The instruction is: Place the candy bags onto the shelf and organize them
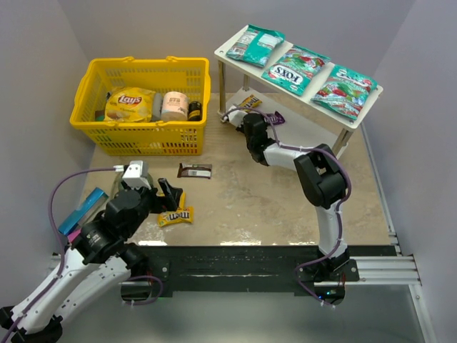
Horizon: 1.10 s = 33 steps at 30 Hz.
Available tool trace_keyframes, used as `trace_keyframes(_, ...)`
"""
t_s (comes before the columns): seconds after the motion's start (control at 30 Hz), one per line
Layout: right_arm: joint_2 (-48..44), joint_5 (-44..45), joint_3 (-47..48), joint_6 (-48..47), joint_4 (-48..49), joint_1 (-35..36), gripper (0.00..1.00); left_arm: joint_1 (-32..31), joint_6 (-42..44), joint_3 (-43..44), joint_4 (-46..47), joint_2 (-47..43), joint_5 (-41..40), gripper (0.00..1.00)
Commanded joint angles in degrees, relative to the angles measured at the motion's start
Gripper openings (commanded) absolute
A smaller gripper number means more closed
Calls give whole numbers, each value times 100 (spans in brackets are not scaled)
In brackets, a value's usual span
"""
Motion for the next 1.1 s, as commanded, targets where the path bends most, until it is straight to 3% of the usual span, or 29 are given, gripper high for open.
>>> trace_keyframes(0.0, -54, -688, -273, -681, 746, 18, 0, -27, -85, 39, 75, 97, -144, 96)
trace_keyframes(0.67, 298, -1444, -651, -1701, 1572, -9, 0, -27, -120, 38, 48, 53, -214, 96)
trace_keyframes(0.87, 456, -1252, -467, -1658, 1669, -17, 0, -27, -120, 39, 39, 89, -232, 96)
trace_keyframes(0.93, 439, -1024, -449, -1552, 1695, -9, 14, -27, -129, 39, 31, 89, -232, 96)
trace_keyframes(1.0, 281, -978, -633, -1298, 1879, -9, 47, -27, -120, 39, 31, 97, -232, 96)
trace_keyframes(1.07, -17, -1137, -826, -1105, 1801, -17, 70, -27, -120, 39, 31, 115, -223, 96)
